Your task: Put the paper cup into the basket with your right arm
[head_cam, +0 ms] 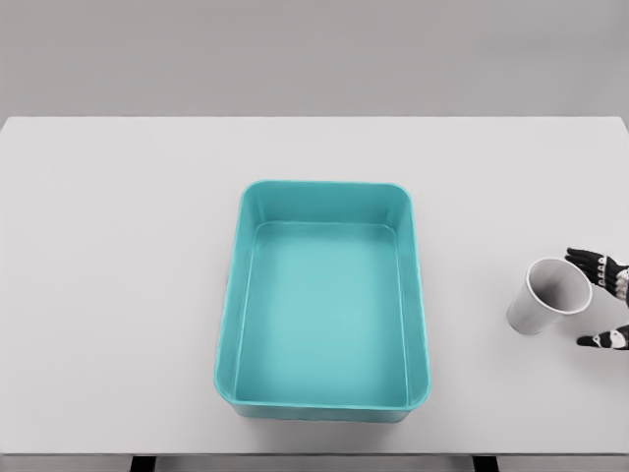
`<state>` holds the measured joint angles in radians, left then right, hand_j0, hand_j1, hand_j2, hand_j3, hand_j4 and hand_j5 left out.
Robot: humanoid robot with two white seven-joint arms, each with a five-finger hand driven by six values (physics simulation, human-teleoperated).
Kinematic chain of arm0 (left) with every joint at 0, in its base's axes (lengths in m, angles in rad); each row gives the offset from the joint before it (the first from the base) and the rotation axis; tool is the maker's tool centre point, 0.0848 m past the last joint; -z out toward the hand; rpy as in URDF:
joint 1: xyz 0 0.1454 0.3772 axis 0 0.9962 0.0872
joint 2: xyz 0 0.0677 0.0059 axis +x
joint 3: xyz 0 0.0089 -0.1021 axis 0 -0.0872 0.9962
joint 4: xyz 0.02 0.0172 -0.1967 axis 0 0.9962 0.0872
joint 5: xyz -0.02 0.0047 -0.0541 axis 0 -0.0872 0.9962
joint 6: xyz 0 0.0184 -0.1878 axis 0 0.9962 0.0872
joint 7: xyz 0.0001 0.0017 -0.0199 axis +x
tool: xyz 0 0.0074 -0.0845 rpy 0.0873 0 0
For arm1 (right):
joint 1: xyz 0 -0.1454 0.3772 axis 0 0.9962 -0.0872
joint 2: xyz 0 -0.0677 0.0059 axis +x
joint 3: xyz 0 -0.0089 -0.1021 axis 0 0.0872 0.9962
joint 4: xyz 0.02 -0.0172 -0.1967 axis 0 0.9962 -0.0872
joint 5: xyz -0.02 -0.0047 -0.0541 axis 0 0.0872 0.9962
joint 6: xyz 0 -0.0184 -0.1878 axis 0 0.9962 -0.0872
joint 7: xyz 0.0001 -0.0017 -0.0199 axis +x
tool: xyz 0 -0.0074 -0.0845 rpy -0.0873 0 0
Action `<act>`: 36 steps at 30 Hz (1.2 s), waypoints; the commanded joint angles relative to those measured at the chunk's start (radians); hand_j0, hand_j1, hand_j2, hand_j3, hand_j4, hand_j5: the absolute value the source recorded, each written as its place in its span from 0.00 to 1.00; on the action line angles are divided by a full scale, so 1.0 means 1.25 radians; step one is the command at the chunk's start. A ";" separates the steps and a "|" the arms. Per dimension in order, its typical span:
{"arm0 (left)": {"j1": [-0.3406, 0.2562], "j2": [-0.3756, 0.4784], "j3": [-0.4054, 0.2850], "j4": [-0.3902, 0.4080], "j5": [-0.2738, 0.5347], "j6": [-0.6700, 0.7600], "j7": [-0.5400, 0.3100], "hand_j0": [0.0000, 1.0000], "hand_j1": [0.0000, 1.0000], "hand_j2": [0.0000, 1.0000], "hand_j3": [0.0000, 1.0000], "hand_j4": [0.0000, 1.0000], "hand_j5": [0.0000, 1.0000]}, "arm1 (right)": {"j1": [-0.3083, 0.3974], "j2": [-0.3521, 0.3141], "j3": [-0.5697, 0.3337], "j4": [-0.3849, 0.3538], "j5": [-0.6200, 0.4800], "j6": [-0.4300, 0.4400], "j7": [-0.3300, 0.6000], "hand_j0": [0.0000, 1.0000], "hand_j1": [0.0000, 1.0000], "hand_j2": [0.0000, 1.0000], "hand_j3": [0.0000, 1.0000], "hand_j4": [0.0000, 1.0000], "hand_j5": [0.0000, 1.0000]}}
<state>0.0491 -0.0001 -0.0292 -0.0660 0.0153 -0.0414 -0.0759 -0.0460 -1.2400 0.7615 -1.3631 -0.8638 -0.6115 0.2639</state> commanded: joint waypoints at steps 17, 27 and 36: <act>0.000 0.000 0.000 0.000 0.000 0.000 -0.001 1.00 1.00 1.00 1.00 1.00 1.00 | -0.004 0.045 -0.007 -0.020 -0.001 0.001 -0.031 1.00 1.00 1.00 1.00 1.00 1.00; 0.000 0.000 0.000 0.000 0.000 0.000 0.001 1.00 1.00 1.00 1.00 1.00 1.00 | -0.013 0.056 -0.007 -0.035 0.000 0.001 -0.031 1.00 1.00 1.00 1.00 1.00 1.00; 0.000 0.000 0.000 0.000 0.000 0.000 0.001 1.00 1.00 1.00 1.00 1.00 1.00 | -0.014 0.056 -0.007 -0.042 0.000 0.001 -0.031 1.00 1.00 1.00 1.00 1.00 1.00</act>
<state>0.0491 0.0000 -0.0292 -0.0660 0.0153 -0.0414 -0.0758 -0.0629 -1.1689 0.7544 -1.4148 -0.8591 -0.6113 0.2251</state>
